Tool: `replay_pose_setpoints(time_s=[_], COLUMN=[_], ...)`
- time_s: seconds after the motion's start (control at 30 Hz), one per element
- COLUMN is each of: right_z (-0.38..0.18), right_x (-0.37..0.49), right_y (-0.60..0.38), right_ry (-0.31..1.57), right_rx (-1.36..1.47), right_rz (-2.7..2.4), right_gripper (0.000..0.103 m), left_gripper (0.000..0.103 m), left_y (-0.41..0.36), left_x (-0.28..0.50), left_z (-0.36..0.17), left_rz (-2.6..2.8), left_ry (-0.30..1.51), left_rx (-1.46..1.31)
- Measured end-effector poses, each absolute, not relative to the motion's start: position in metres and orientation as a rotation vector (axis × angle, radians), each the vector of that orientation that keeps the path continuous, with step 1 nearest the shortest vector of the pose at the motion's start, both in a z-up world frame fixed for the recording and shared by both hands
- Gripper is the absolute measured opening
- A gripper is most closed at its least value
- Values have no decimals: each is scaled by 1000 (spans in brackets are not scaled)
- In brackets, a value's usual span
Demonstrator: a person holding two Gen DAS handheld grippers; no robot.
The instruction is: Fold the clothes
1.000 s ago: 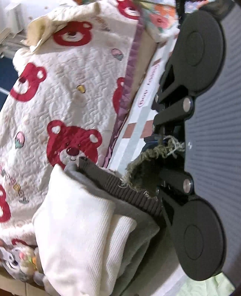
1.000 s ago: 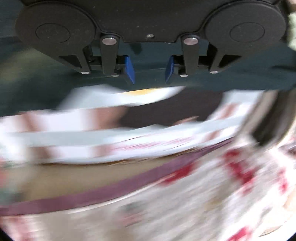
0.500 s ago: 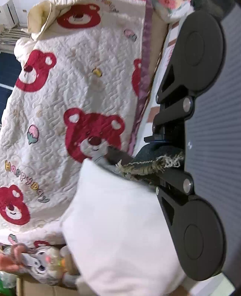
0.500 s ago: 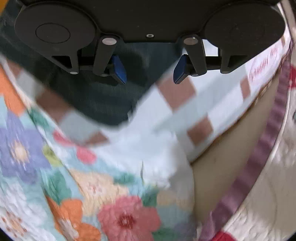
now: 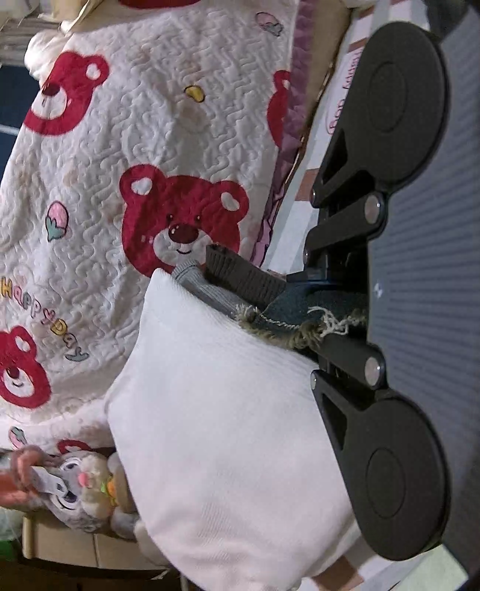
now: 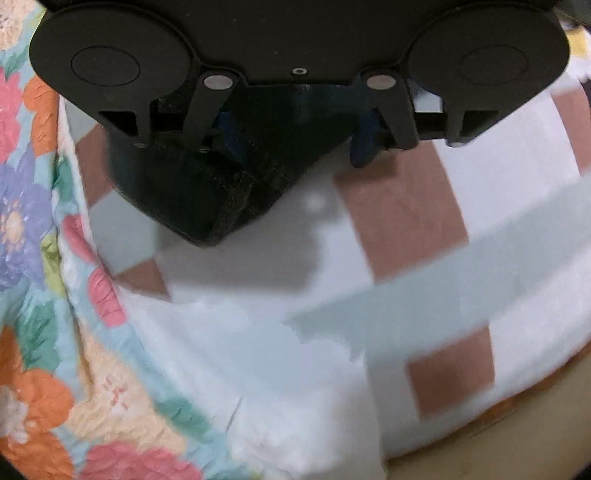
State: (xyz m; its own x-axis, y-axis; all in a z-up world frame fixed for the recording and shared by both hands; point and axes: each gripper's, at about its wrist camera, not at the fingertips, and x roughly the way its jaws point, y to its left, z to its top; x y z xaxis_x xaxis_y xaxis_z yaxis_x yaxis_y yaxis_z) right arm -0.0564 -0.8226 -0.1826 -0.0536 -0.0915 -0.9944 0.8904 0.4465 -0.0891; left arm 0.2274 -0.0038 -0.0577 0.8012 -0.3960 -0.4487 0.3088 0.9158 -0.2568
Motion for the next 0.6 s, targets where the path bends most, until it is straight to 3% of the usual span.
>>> replay_pose_setpoints(time_s=[0.1,0.13,0.2,0.23,0.27,0.37,0.5,0.6], right_z=[-179,-177,-172,-169,-167,-157,-126,-106], right_x=[-65,-67,-74,-81,-91,-123,-183,-203], right_y=[-814,-810,-798,-794,-790,-779,-765,-758], right_ry=[1339,1318,1265,1225,1163,934,495,343], right_rx=[765,750,698,678,689,766,893,881], right_rz=[-966,-971,-985,-999,-1009,-1017,-1008,-1003], right_gripper=[71,64,41,22,10,8,8,8], left_gripper=[3,3,3,3,3,3,3,3], left_y=[-3,-2,-1,0,1,-1,-1,7], left_x=[219,218,218,218,218,215,213,216], left_z=[-65,-66,-67,-67,-68,-64,-47,-32], left_rz=[-392,-396,-402,-406,-409,-421,-463,-504], left_ry=[477,481,488,492,496,487,464,438], left_rx=[-107,-107,-107,-108,-108,-101,-161,-295])
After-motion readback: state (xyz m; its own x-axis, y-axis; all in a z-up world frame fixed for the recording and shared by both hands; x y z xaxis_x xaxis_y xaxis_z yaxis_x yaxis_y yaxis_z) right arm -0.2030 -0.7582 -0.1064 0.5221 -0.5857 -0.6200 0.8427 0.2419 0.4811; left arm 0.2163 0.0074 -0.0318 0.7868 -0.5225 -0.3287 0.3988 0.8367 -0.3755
